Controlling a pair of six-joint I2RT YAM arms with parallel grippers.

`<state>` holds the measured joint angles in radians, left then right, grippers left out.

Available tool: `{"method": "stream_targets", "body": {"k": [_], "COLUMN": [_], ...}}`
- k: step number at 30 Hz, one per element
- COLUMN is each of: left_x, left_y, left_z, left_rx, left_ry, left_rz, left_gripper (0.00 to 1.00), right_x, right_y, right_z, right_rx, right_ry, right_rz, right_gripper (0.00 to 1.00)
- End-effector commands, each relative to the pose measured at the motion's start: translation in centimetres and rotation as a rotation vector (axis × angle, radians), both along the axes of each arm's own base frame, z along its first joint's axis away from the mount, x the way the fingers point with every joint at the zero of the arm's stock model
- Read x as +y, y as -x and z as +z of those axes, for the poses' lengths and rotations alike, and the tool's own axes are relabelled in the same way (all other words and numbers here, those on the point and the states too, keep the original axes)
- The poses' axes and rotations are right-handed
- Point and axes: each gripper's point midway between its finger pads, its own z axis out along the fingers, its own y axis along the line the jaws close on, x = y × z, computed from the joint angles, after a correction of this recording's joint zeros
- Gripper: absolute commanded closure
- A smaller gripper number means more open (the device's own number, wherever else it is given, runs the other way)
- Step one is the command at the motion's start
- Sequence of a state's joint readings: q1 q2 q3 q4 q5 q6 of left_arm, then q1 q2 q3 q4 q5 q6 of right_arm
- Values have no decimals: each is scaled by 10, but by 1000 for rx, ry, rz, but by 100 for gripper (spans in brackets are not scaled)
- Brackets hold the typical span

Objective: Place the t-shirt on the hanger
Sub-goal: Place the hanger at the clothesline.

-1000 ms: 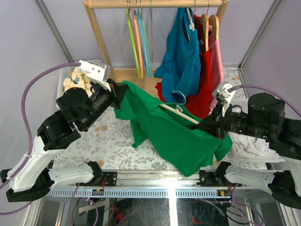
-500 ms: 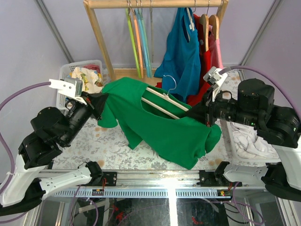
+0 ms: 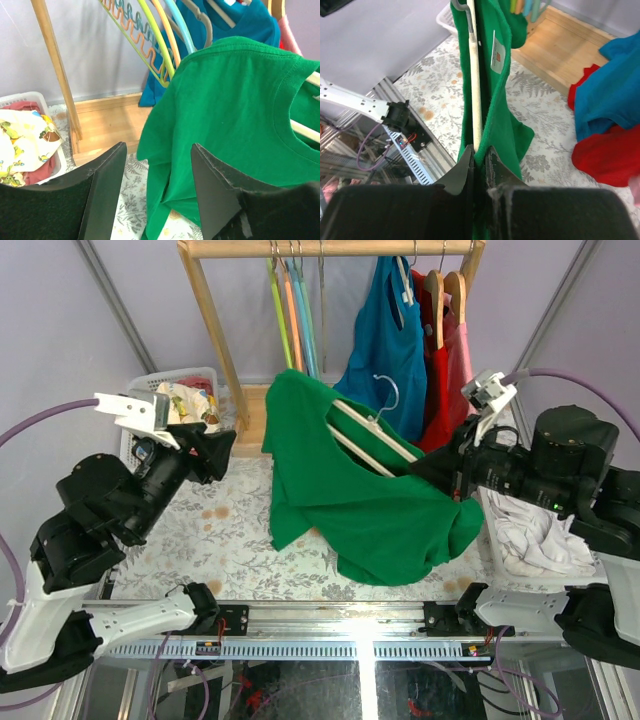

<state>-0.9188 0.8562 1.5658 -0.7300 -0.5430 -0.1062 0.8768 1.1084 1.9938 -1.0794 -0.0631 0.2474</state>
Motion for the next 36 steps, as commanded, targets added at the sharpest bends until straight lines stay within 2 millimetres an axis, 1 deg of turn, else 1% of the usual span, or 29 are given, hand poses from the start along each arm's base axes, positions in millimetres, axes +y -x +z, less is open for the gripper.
{"method": "stream_targets", "body": {"k": [1, 6, 9, 13, 16, 19, 22, 26, 30, 32, 36], "left_x": [9, 3, -3, -8, -14, -18, -22, -21, -21, -21, -16], "left_y": [4, 3, 3, 0, -2, -2, -2, 2, 2, 2, 8], "left_z": [14, 10, 5, -7, -17, -25, -30, -35, -44, -46, -47], "left_rx": [-19, -2, 13, 35, 56, 71, 82, 92, 103, 117, 122], "left_ry": [17, 15, 7, -15, -28, -28, -24, -12, -18, -35, -25], "left_rz": [14, -5, -25, -31, -38, -50, -62, -71, -74, -72, -81], "left_gripper": [46, 46, 46, 46, 46, 46, 46, 46, 46, 46, 46], "right_x": [-34, -63, -80, -100, -113, -118, -116, -106, -83, -71, -48], "right_y": [-1, -6, -8, -9, -8, -8, -13, -19, -29, -37, -59], "right_z": [38, 37, 31, 22, 17, 14, 16, 19, 17, 17, 23], "right_rx": [-103, -119, -110, -83, -62, -54, -61, -58, -50, -53, -50], "right_ry": [-77, -38, -6, 42, 60, 65, 75, 76, 63, 54, 58], "right_rz": [-121, -247, -318, -401, -460, -487, -498, -481, -445, -438, -448], "right_gripper": [100, 100, 100, 100, 100, 100, 100, 100, 100, 100, 100]}}
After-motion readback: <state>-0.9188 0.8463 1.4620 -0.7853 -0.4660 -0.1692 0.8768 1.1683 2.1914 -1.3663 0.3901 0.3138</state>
